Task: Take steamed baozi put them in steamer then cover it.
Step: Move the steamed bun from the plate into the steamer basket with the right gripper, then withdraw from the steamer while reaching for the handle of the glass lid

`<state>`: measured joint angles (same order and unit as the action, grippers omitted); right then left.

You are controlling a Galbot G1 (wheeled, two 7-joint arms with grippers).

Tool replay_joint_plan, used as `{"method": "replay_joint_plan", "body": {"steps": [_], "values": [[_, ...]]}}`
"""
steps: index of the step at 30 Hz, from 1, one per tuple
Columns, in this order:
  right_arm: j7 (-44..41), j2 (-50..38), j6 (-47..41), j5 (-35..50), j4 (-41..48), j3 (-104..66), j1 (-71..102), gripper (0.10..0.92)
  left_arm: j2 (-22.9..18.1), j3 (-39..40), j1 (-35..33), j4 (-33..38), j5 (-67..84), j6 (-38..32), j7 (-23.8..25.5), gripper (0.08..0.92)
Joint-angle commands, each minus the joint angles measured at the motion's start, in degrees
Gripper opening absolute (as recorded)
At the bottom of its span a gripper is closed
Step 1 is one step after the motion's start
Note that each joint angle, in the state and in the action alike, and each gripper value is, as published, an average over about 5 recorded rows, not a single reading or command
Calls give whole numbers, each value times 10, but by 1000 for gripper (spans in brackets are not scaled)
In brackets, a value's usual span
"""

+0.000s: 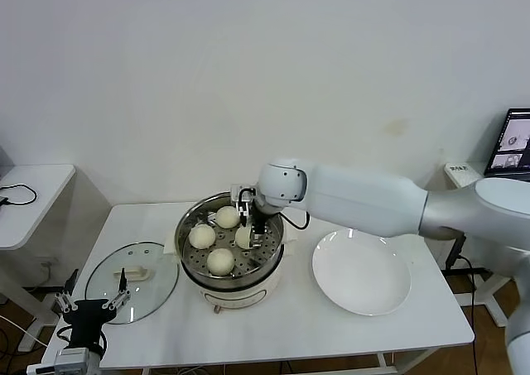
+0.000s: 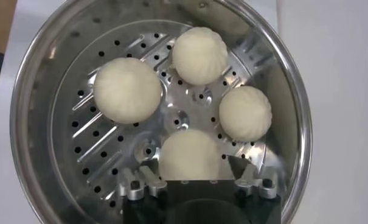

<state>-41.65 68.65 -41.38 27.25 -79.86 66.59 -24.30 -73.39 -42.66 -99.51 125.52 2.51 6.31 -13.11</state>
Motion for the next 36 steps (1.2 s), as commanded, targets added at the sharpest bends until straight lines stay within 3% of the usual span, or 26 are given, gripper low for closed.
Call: {"method": "replay_joint_plan", "body": {"steps": [1,5,10,14,20,27,32,36], "values": [[46,-69,0,22,-54,-58,-8,822,2,-1,2,-2,0,0,0,823],[188,-130,31,69,-119,-92,33,823,5,-5,3,-8,1,-2,0,823],[373,-201,131,90,-186,-192,168,823,4,-4,5,-13,0,-5,0,823],[439,-234,228,60,-209,-341,335,823,2,-1,6,-18,-5,-11,0,823],[455,-214,350,-33,-225,-589,592,823,-3,1,5,-31,-17,-29,5,823],[392,-95,502,-142,-220,-868,851,823,-6,3,9,-58,-43,-52,7,823],[347,-14,544,-137,-229,-1005,962,823,0,4,22,-90,-106,-66,6,823],[330,21,535,-114,-255,-1098,1035,823,22,-15,38,-128,-262,-75,19,823]]}}
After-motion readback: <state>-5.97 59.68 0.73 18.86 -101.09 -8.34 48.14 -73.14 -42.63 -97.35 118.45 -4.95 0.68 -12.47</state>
